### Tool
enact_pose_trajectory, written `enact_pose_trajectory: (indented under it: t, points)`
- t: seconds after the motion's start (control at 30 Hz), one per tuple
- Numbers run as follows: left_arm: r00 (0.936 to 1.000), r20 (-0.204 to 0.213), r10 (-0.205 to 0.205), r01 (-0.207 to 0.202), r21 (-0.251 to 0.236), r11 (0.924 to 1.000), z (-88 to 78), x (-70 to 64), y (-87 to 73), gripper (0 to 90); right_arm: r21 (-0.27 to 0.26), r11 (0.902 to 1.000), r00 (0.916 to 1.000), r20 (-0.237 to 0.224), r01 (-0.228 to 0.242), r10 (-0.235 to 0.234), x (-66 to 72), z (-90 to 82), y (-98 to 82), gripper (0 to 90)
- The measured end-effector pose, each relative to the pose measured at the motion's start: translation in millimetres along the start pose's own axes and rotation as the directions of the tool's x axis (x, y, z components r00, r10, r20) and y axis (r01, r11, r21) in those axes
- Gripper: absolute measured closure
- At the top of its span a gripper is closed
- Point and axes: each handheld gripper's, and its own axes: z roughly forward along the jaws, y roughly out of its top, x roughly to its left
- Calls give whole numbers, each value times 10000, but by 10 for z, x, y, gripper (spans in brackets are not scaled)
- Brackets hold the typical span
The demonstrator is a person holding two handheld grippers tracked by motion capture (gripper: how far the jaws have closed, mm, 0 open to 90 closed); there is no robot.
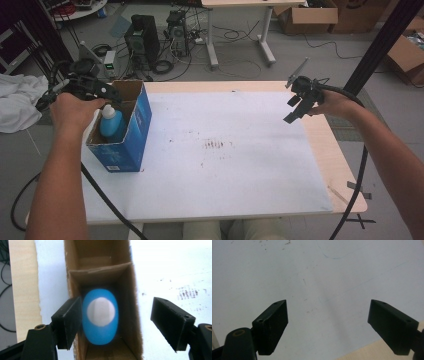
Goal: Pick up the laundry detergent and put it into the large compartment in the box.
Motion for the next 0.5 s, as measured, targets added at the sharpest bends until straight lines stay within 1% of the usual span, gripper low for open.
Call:
enact_pose_trajectory:
  t: [0.03, 0.17, 0.27, 0.4, 0.5]
  points:
    - [10000, 76, 65, -65, -6, 10000, -17, -26, 9, 254, -27, 10000, 10000, 4, 21, -21, 1, 0, 0, 164]
    - [9987, 99, 503, -504, 139, 9986, -73, -152, 47, 234, -13, 10000, 10000, -18, -22, 22, 10, -2, 1, 164]
    - [9975, 100, 699, -699, 30, 9975, -110, -248, 72, 229, -52, 10000, 10000, -12, 66, -66, 14, -1, 5, 164]
    - [9943, 118, 1059, -1058, -69, 9944, -140, -338, 103, 209, -75, 9999, 9999, -12, 103, -103, 20, -3, 5, 164]
    - [9928, 148, 1192, -1189, -182, 9927, -139, -401, 111, 203, -72, 9999, 10000, 4, 87, -87, 24, -9, 2, 164]
